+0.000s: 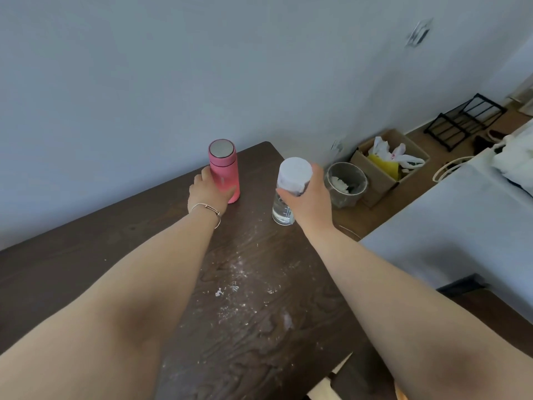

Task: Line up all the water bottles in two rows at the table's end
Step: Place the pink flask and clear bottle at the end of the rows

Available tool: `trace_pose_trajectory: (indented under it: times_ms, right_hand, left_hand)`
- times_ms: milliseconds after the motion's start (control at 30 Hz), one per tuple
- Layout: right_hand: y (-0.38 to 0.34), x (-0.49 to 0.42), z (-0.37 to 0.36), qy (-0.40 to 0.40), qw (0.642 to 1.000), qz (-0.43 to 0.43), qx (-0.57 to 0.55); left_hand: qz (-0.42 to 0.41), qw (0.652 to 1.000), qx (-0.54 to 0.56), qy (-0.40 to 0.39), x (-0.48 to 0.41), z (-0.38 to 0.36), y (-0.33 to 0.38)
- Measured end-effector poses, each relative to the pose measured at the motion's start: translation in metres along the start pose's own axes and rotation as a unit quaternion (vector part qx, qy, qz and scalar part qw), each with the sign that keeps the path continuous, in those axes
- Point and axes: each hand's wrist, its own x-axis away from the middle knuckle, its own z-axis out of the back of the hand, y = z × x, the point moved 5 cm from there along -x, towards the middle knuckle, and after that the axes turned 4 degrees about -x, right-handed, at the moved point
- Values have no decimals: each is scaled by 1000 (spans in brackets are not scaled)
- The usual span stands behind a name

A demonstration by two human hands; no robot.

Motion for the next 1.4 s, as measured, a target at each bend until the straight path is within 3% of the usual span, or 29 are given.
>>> trace_pose_trajectory:
  times_ms: [100,300,767,1400]
  right_hand:
    - [6,-2,-1,1,1000,-14,-4]
    - [7,-3,0,6,1000,-3,14]
    - [-6,15,3,7,1000,-27,10]
    - [-107,256,23,7,998,-38,-55]
  left_hand:
    - [32,996,78,12,-5,-9,1]
    - [18,989,140,42,-17,-19,-6]
    - [-14,982,184,47,24,2,-36]
    - [-32,978,200,38,245,105,-172]
